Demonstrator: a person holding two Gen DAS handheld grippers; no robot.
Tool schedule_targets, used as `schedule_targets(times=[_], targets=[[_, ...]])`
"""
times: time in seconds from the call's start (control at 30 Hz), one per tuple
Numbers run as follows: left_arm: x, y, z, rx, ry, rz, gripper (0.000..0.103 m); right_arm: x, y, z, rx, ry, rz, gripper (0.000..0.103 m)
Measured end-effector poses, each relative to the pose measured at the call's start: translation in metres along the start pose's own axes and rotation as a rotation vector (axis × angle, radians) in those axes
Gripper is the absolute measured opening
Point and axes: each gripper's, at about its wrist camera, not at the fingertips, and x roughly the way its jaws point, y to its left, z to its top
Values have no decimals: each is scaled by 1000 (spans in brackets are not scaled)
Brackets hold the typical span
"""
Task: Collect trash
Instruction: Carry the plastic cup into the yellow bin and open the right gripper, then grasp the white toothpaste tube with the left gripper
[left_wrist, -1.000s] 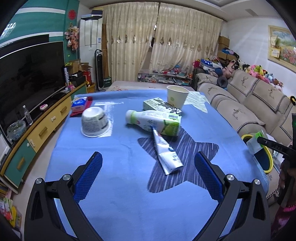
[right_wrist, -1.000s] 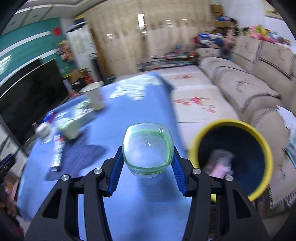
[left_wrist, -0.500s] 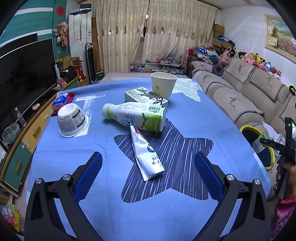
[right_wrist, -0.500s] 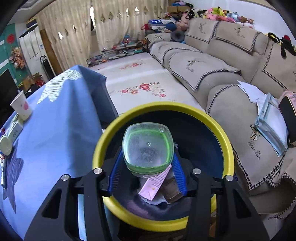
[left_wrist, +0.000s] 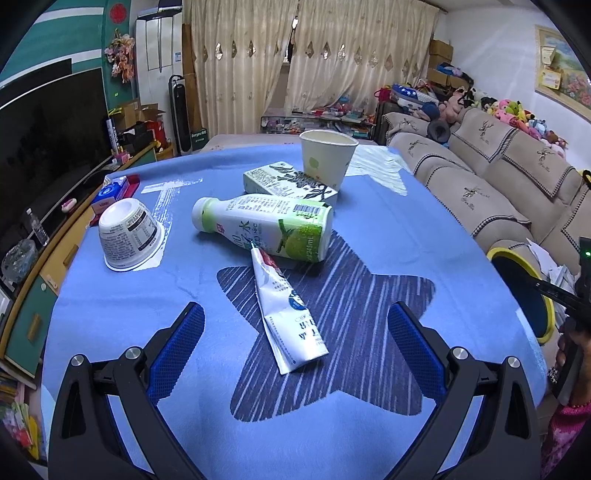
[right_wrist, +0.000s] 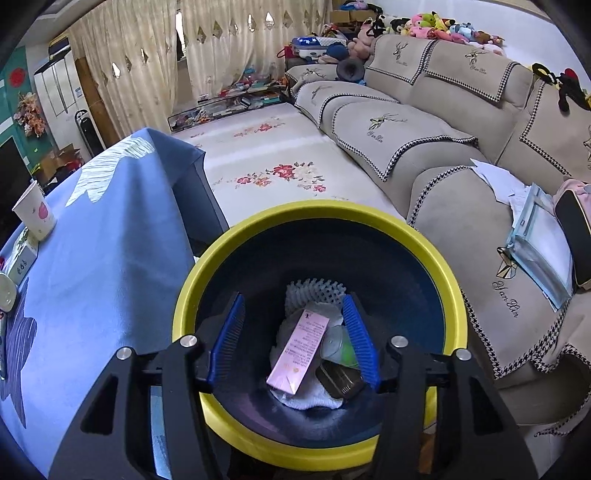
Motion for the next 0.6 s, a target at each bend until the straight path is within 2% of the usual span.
schedule_targets(times=[0.3, 0.47, 0.53, 0.57, 0.6], targets=[[44, 16, 13, -76, 74, 20, 98, 4, 4, -3, -11, 12, 19, 54], [63, 23, 23, -96, 88, 36, 98, 8, 6, -4, -15, 23, 25, 54], [70, 21, 27, -78, 101, 56, 91, 11, 7, -5, -16, 29, 28, 54], [73, 20, 28, -75, 107, 61, 83, 12, 7, -5, -16, 30, 29, 54], [77, 21, 30, -75, 121, 65, 80, 13, 7, -5, -16, 33, 31, 54]])
